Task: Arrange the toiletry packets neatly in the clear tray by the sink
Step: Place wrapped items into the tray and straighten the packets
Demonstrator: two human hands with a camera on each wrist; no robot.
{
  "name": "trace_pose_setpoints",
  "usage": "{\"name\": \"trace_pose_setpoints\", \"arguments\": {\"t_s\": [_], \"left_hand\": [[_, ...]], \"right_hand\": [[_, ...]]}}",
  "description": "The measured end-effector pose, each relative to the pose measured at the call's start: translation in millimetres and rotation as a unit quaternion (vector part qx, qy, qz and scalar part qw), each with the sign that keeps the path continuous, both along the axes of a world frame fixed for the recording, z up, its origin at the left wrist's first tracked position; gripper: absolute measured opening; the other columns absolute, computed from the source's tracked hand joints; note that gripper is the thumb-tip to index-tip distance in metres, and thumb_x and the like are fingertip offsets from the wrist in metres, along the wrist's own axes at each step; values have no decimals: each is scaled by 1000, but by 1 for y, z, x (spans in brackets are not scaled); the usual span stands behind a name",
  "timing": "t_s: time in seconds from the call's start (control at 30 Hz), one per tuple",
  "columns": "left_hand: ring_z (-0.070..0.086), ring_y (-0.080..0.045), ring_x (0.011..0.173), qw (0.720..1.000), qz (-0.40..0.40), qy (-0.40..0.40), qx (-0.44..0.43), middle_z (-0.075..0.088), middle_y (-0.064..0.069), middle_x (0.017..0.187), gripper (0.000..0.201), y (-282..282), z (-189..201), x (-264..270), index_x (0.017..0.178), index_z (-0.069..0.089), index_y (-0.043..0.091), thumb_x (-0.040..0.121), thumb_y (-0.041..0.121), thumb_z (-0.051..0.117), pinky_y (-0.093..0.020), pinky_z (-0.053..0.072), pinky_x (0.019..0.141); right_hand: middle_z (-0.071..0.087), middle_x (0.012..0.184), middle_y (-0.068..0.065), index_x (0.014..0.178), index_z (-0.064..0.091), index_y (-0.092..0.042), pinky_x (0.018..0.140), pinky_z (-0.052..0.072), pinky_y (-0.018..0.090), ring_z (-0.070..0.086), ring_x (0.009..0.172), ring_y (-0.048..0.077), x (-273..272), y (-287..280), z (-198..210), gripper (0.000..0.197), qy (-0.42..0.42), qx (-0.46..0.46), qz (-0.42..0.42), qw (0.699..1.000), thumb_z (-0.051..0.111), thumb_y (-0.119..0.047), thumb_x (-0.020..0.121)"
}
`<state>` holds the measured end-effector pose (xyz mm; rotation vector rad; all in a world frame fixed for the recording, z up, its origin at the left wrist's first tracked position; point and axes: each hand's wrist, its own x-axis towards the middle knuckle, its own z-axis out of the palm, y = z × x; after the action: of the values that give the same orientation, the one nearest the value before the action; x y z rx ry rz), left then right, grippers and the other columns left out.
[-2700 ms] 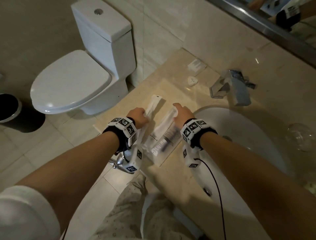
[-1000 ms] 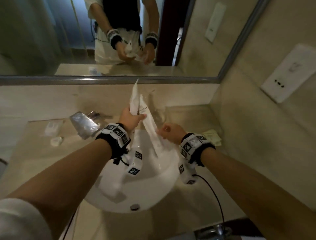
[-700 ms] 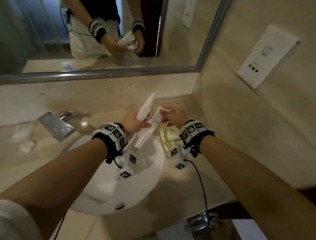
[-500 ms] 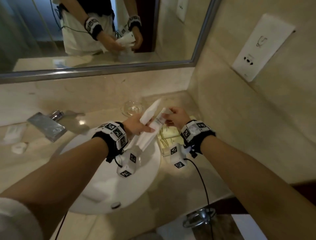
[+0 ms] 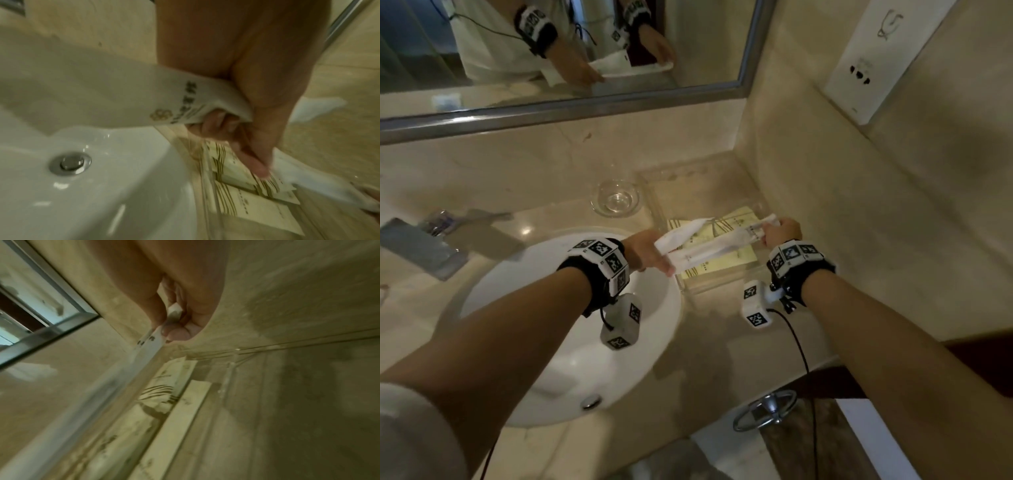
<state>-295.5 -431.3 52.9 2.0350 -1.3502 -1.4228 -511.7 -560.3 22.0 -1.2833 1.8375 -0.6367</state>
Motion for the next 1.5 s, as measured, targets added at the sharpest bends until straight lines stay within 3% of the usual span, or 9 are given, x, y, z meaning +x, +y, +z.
{"name": "trace_pose_setpoints", "arguments": {"t_s": [0.17,0.3,0.5,0.83,1.0,1.23,1.33,1.4,1.5], "left_hand": [[60,-37,102,998,46,-44,-13,66,-22,110,37,-10,-24,-12,103,67,-3,67,2,75,-41,48,83],[58,-33,107,993,-18,-115,10,65,-19,111,36,-21,-39,-24,101,67,0,68,10,76,-29,42,81],[55,-33,115,974,-110,-192,38,60,-18,124,46,-33,-50,-37,123,58,4,80,15,68,-37,44,95],[56,-32,112,962,-164,-214,30,60,-18,120,38,-41,-51,-44,114,61,2,83,23,66,-36,43,91],[53,-29,98,980,-132,-152,-3,55,-12,102,46,-41,-48,-37,110,55,3,82,37,67,-30,36,76],[55,-16,63,995,56,50,-73,61,2,69,23,-41,-30,-27,75,58,19,94,25,46,-28,45,70],[57,-17,75,976,134,121,-120,62,-1,79,26,-40,-11,-24,80,63,16,95,31,47,-33,46,82],[53,-14,73,971,160,104,-146,57,-1,77,27,-38,-3,-20,80,60,15,94,35,48,-28,43,75],[49,-16,68,952,195,169,-164,54,-9,79,29,-37,-1,-14,82,60,10,91,37,53,-21,41,64]], "right_hand": [[64,117,21,117,59,4,83,49,36,58,90,22,-21,0,-16,34,74,38,24,996,52,-19,93],[60,124,20,123,54,2,93,48,39,59,112,34,-27,-2,-28,34,131,49,46,989,50,-18,94],[57,129,17,125,50,-2,93,46,38,55,117,34,-35,-3,-47,36,225,62,112,966,50,-22,95],[49,136,17,133,43,-4,101,43,43,49,123,34,-35,-5,-58,42,296,51,191,934,52,-19,95],[39,135,17,128,39,-4,94,43,40,48,118,34,-25,4,-50,42,376,8,209,903,57,-9,90],[58,117,16,109,54,-4,85,49,38,59,100,33,-7,6,-22,26,201,-12,260,944,51,-26,93],[64,97,14,92,59,-7,87,51,42,60,91,31,9,14,-7,29,131,12,317,939,50,-34,94],[62,85,8,77,56,-17,89,50,43,59,86,26,21,22,1,30,82,44,341,936,47,-39,95],[63,106,19,105,60,-9,83,46,35,59,91,26,35,34,16,41,-30,158,328,931,36,-42,99]]}}
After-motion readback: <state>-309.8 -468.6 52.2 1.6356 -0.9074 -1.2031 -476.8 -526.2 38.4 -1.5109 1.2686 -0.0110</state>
